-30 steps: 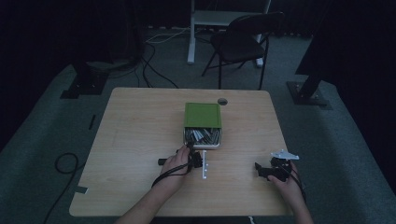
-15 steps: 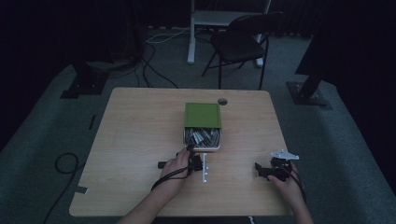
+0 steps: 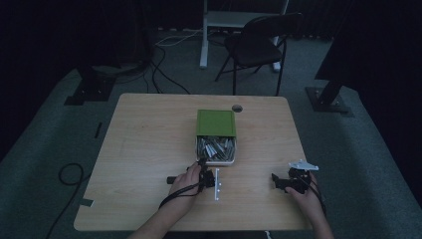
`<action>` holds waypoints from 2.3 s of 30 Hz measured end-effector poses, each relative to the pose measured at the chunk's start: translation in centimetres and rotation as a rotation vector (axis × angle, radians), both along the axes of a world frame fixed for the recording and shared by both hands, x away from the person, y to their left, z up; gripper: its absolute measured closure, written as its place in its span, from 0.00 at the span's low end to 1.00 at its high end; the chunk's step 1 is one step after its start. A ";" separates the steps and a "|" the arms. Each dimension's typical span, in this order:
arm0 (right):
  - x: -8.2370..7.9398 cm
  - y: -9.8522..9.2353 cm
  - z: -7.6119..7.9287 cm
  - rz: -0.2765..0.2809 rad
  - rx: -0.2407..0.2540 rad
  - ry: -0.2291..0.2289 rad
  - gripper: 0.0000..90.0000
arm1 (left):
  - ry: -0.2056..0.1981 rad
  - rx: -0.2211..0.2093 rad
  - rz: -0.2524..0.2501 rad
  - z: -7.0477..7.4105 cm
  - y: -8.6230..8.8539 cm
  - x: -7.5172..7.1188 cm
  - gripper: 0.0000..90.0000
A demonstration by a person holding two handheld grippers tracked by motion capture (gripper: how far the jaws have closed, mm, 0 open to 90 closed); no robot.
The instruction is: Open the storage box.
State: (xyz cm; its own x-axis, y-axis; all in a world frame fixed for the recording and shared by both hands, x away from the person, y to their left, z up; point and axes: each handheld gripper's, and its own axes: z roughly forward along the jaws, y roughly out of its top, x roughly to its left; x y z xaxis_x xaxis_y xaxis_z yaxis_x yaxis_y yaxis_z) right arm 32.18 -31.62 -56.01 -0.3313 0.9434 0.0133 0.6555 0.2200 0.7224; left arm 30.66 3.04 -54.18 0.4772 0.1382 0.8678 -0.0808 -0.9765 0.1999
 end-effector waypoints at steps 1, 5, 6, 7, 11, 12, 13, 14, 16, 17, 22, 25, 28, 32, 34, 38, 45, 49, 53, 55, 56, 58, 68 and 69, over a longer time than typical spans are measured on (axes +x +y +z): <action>0.0 0.0 0.0 0.000 0.000 0.000 0.12 | -0.003 0.004 -0.003 -0.1 0.0 -0.1 0.78; 0.0 0.0 0.0 0.000 0.000 0.000 0.12 | 0.004 0.010 -0.004 0.1 0.0 -0.6 0.78; 0.0 0.0 0.0 0.000 0.000 0.000 0.12 | 0.006 0.012 -0.002 0.0 0.0 -0.7 0.78; 0.0 0.0 0.0 -0.001 0.000 0.001 0.12 | 0.002 0.008 -0.006 0.0 0.0 -0.7 0.78; 0.0 0.0 0.0 -0.001 0.000 0.001 0.12 | 0.011 -0.012 -0.007 0.1 0.2 -1.0 0.78; 0.0 0.0 0.0 -0.001 0.001 0.001 0.12 | 0.011 -0.012 -0.007 0.1 0.2 -1.0 0.78; 0.0 0.0 0.0 -0.001 0.001 0.001 0.12 | 0.010 -0.008 -0.008 0.1 0.3 -1.4 0.78; 0.0 0.0 0.0 -0.001 0.001 0.001 0.12 | 0.012 0.003 -0.007 0.1 0.3 -1.6 0.78; 0.0 0.0 0.0 -0.001 0.001 0.001 0.12 | 0.012 -0.002 -0.011 0.0 0.2 -1.9 0.78; 0.0 0.0 0.0 -0.001 0.000 0.001 0.12 | 0.011 -0.001 -0.013 0.0 0.2 -2.0 0.78; 0.0 0.0 0.0 -0.001 0.001 0.001 0.12 | 0.009 0.001 -0.018 -0.1 0.3 -2.7 0.78; 0.0 0.0 0.0 -0.001 0.001 0.001 0.12 | 0.013 0.002 -0.018 0.0 0.3 -3.2 0.78; 0.0 0.0 0.0 -0.001 0.000 0.001 0.12 | 0.013 -0.004 -0.032 -0.1 0.3 -3.7 0.78; 0.0 0.0 0.0 -0.001 0.000 0.001 0.12 | 0.025 -0.003 -0.030 -0.3 0.5 -4.1 0.78; 0.0 0.0 0.0 -0.001 0.000 0.001 0.12 | 0.025 -0.004 -0.031 -0.4 0.6 -4.3 0.78; 0.0 0.0 0.0 -0.001 0.001 0.000 0.12 | 0.024 -0.007 -0.035 -0.5 0.6 -4.8 0.78; 0.0 0.0 0.0 0.000 0.000 0.000 0.12 | 0.021 -0.011 -0.042 -0.5 0.5 -5.5 0.78; 0.0 0.0 0.0 0.000 0.000 0.000 0.12 | 0.023 -0.013 -0.041 -0.5 0.5 -6.0 0.78; 0.0 0.0 0.0 0.000 0.000 0.000 0.12 | 0.027 -0.021 -0.043 -0.4 0.7 -6.2 0.78; 0.0 0.0 0.0 0.000 0.000 0.000 0.12 | 0.030 -0.023 -0.041 -0.4 0.7 -6.3 0.77; 0.0 0.0 0.0 0.000 0.000 0.000 0.12 | 0.031 -0.024 -0.041 -0.4 0.7 -6.3 0.77; 0.0 0.0 0.0 0.000 0.000 0.000 0.12 | 0.027 -0.018 -0.042 -0.4 0.7 -6.5 0.77; 0.0 0.0 0.0 0.000 0.000 0.000 0.12 | 0.092 -0.100 -0.042 -0.1 1.1 -6.5 0.69; 0.0 0.0 0.0 0.000 0.000 0.000 0.12 | 0.107 -0.133 -0.041 0.0 1.2 -6.5 0.69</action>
State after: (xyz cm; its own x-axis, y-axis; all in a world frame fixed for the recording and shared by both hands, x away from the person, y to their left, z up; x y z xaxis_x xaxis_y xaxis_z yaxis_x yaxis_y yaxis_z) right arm 32.18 -31.62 -56.01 -0.3310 0.9435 0.0133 0.6557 0.2199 0.7223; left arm 24.17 4.21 -54.19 0.5739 0.2274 0.7867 -0.0911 -0.9370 0.3372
